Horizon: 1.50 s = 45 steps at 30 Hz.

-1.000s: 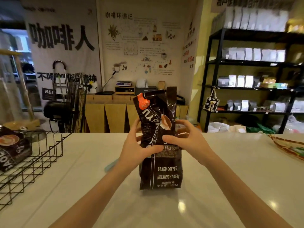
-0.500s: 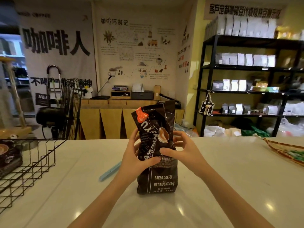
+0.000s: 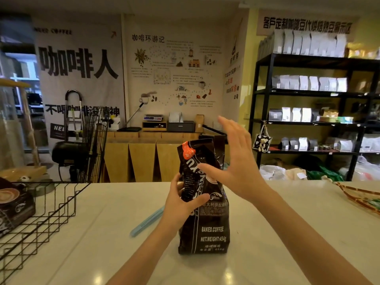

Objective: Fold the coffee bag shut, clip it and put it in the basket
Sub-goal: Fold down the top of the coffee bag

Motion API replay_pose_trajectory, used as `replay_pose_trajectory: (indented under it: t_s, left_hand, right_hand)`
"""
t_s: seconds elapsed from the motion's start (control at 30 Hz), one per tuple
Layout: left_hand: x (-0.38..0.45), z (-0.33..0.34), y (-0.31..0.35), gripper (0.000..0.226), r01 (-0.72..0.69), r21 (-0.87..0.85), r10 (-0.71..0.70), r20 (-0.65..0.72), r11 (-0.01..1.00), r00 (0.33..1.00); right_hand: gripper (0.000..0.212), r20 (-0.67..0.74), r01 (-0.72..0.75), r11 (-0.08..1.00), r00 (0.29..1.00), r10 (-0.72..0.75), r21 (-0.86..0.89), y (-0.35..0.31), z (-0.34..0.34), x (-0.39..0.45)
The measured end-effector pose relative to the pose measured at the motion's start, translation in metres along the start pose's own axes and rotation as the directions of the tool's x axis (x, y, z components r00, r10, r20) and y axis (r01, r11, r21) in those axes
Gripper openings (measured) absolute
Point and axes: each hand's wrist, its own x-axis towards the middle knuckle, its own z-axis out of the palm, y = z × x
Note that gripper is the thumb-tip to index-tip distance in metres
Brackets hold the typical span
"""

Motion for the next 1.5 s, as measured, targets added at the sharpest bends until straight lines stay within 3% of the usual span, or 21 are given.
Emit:
replay_pose_trajectory:
  t_s: [0.07, 0.13, 0.17, 0.23, 0.33, 0.53, 0.7, 0.9, 1.13, 1.5]
  left_hand:
    - [0.001, 0.001, -0.001, 0.103, 0.015, 0.012, -0.015, -0.007, 1.000, 1.000]
    - [0.002, 0.003, 0.001, 0.103, 0.023, 0.032, -0.023, -0.011, 0.999, 1.000]
    - [0.001, 0.004, 0.002, 0.099, 0.022, 0.038, -0.021, -0.013, 0.999, 1.000]
    - [0.000, 0.005, 0.004, 0.090, 0.020, 0.053, -0.019, -0.014, 0.998, 1.000]
    - [0.000, 0.002, 0.007, 0.087, 0.029, 0.088, -0.028, -0.015, 0.996, 1.000]
    - [0.005, -0.001, 0.005, 0.081, 0.053, 0.059, -0.055, 0.027, 0.997, 0.998]
    - [0.009, -0.002, 0.004, 0.031, 0.101, -0.210, -0.097, 0.029, 0.973, 0.995]
    - [0.013, 0.009, -0.013, 0.013, -0.047, -0.106, 0.040, -0.067, 0.993, 0.997]
    - [0.010, 0.013, -0.018, 0.021, -0.147, -0.026, 0.142, -0.146, 0.989, 0.979]
    - [-0.008, 0.025, -0.016, 0.031, -0.224, -0.043, 0.208, -0.241, 0.974, 0.948]
  right_hand:
    - [0.069, 0.046, 0.277, 0.938, 0.961, -0.273, -0.208, -0.013, 0.004, 0.021]
    - [0.053, 0.191, 0.495, 0.806, 0.869, -0.457, -0.325, -0.017, 0.015, 0.036]
    - [0.048, 0.288, 0.567, 0.741, 0.823, -0.490, -0.359, -0.019, 0.022, 0.042]
    - [0.047, 0.501, 0.606, 0.700, 0.770, -0.396, -0.378, -0.025, 0.030, 0.053]
    - [0.047, 0.655, 0.488, 0.751, 0.749, -0.099, -0.444, -0.033, 0.033, 0.068]
    - [0.029, 0.729, 0.347, 0.838, 0.679, 0.086, -0.422, -0.040, 0.029, 0.085]
    - [0.015, 0.706, 0.261, 0.898, 0.704, 0.074, -0.355, -0.033, 0.027, 0.087]
    - [0.016, 0.642, 0.196, 0.931, 0.765, 0.050, -0.307, -0.021, 0.022, 0.084]
    - [0.014, 0.549, 0.028, 0.982, 0.832, 0.082, -0.189, -0.013, 0.010, 0.082]
    - [0.025, 0.603, -0.128, 0.984, 0.778, 0.176, -0.122, -0.002, -0.010, 0.090]
